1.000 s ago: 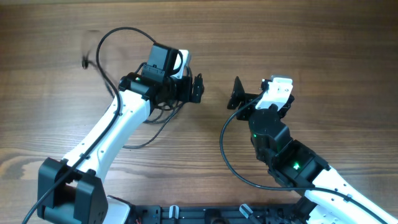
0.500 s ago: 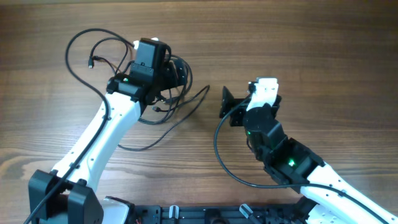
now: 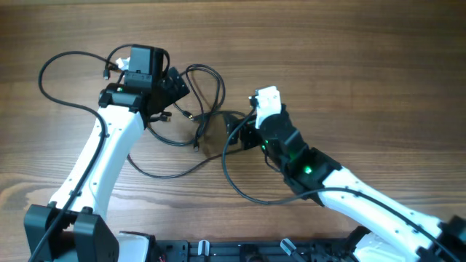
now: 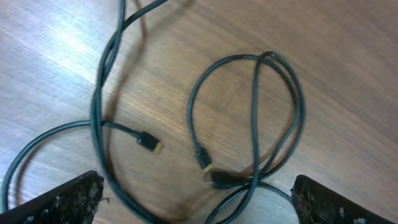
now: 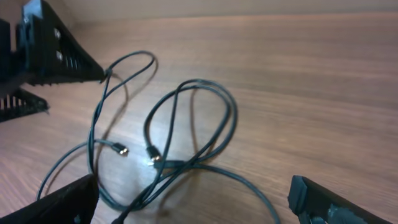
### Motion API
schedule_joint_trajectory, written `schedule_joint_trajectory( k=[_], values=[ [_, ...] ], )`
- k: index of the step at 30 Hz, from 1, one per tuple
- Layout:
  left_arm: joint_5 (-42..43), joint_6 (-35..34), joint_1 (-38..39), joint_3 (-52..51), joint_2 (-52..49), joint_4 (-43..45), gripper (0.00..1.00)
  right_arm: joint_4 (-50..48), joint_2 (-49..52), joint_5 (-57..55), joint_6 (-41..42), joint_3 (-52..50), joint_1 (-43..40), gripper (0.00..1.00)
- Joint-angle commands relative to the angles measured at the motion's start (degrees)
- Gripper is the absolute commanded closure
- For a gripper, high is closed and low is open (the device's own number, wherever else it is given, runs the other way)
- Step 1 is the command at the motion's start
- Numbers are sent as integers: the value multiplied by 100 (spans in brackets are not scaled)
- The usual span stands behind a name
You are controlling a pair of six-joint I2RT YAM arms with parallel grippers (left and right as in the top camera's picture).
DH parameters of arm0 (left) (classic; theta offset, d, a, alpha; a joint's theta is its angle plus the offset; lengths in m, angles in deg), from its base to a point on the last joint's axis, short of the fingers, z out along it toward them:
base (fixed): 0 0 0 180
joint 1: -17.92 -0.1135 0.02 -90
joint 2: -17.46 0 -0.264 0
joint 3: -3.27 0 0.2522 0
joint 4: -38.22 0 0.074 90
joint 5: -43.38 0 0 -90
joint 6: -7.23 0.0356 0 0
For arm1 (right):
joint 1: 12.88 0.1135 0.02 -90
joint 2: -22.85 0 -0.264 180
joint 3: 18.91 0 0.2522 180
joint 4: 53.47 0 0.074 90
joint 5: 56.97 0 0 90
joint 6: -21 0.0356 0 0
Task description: Untangle cables
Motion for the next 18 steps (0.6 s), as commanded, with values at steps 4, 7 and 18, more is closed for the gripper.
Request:
schedule_joint_trajectory(
  k=[4, 7, 18],
  values=[
    [-280, -140, -70, 79, 87, -181, 0, -765, 699, 1097, 46, -15, -2, 0],
    [-590, -479, -70, 79, 87, -260, 0, -1259, 1126, 1484, 46, -15, -2, 0],
    [-562, -723, -863, 79, 87, -627, 0, -2391, 2109, 1703, 197, -15, -2, 1]
  ],
)
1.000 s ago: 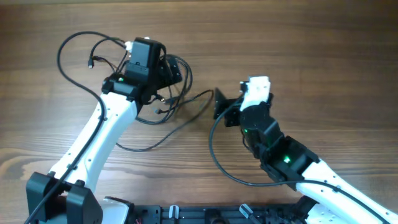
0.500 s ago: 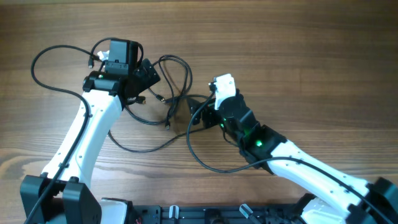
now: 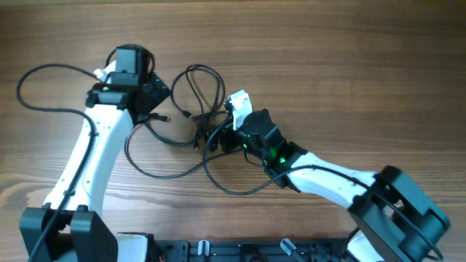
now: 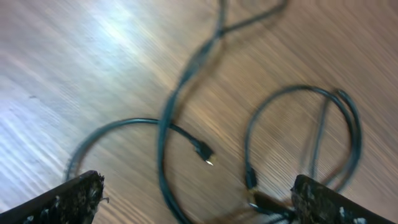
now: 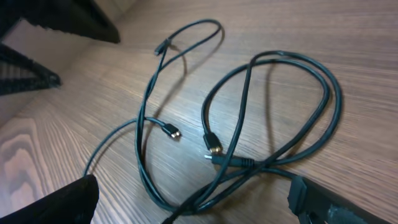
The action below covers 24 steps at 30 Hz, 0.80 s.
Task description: Untangle cables
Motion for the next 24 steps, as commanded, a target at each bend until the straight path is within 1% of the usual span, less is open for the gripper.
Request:
schedule_joint_trajectory(
  k=[1, 10, 15, 18, 20, 21, 24],
  values=[
    [-72, -127, -337, 79, 87, -157, 0, -337, 308, 129, 87, 0, -2, 1],
    [-72, -96, -407, 79, 81, -219, 0, -907, 660, 101, 138, 17, -4, 4],
    [-70, -96, -407, 79, 66, -216, 0, -804, 708, -22, 223, 103, -9, 4],
    [-70, -96, -407, 79, 66, -216, 0, -236, 785, 205, 214, 433, -85, 3],
    [-70, -96, -407, 79, 66, -219, 0, 490, 811, 444, 72, 831, -173, 4],
    [-72, -96, -407, 79, 66, -219, 0, 977, 811, 505, -127, 1126, -223, 4],
    [-72, -96, -407, 79, 66, -214, 0, 1867, 811, 503, -472, 1751, -332, 4]
  ],
)
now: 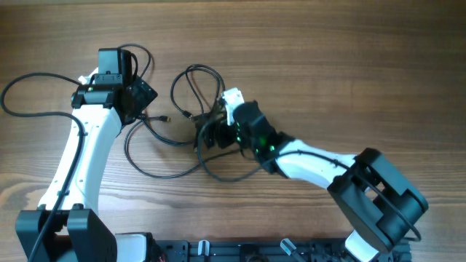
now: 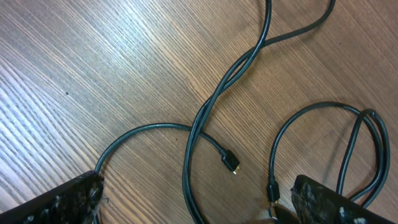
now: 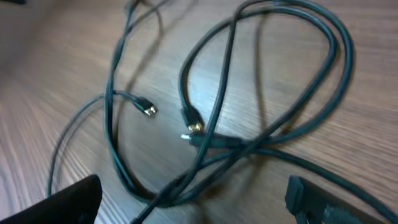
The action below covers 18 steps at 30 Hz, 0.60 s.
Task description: Untangle cables
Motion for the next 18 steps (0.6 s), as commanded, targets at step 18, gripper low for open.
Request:
schedule_joint_trajectory(
  k=[18],
  values=[
    [-70, -74, -15, 79, 33, 63, 0, 1353, 1244, 2621, -850, 2061, -887, 2]
  ],
)
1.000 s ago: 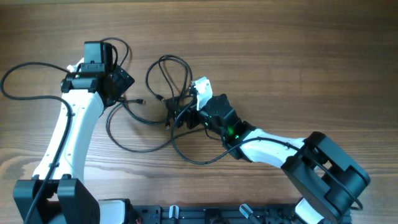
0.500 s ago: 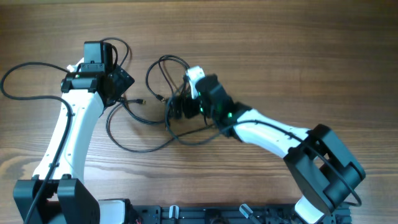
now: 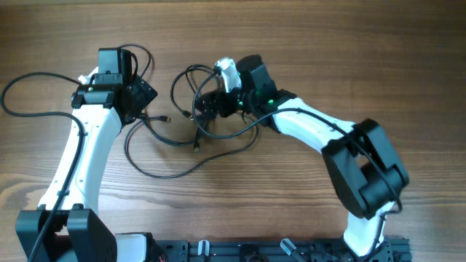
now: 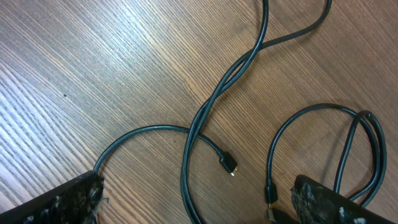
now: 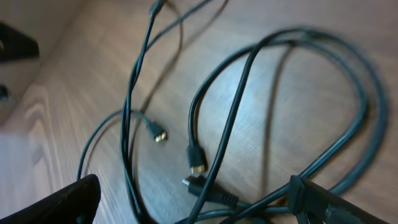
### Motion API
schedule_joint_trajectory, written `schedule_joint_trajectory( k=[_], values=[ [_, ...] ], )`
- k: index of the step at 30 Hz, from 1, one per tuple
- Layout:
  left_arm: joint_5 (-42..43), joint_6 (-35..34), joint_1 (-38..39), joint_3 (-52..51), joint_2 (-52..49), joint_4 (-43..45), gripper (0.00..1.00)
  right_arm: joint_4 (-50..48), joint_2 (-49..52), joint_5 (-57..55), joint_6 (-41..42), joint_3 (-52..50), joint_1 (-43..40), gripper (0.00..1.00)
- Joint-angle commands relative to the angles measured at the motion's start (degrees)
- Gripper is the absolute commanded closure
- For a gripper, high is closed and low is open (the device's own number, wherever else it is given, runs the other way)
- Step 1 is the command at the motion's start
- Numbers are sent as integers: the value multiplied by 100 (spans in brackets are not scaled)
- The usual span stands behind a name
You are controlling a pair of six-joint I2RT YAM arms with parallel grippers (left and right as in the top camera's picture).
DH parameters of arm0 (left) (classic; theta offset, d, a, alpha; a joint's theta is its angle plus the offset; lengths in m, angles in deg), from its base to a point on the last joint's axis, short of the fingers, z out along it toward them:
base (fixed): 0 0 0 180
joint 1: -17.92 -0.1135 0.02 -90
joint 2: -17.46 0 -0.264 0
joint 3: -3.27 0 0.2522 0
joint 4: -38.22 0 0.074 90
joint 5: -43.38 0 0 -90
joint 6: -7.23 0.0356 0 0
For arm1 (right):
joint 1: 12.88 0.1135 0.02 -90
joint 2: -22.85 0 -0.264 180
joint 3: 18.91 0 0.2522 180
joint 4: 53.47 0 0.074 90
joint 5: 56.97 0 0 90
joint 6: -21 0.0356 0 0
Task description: Untangle cables
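Thin black cables (image 3: 191,109) lie tangled mid-table. One strand runs on into a wide loop (image 3: 29,73) at the far left. My left gripper (image 3: 144,100) hangs open just left of the tangle. Its wrist view shows two strands twisted together (image 4: 214,93), a loose plug (image 4: 228,165) and a second plug (image 4: 270,193) above the open gripper (image 4: 196,202). My right gripper (image 3: 206,105) is open low over the tangle. Between its fingers (image 5: 59,202) lie a gold-tipped plug (image 5: 198,163), another plug (image 5: 157,133) and crossing strands (image 5: 249,199). Nothing is held.
The wooden table (image 3: 364,44) spreads to the right and the far side. A dark lead (image 3: 244,140) curves from the tangle toward my right arm (image 3: 313,131). A black rail (image 3: 240,251) runs along the near edge.
My right gripper has moved toward the far side and now sits over the tangle's upper loops; the lead below it lies closer to the tangle. The left arm has not moved.
At first my left gripper was over the tangle's left side and my right gripper stood to its right, both open. The left then drew away leftward and stopped. The right came in over the tangle and has since shifted to its far part, still open.
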Motion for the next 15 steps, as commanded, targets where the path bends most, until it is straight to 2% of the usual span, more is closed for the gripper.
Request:
schedule_joint_trajectory(
  k=[1, 15],
  values=[
    [-70, -74, -15, 79, 35, 15, 0, -44, 190, 584, -197, 162, 17, 2],
    [208, -74, -15, 79, 35, 17, 0, -376, 494, 778, -52, 160, 236, 2]
  ],
)
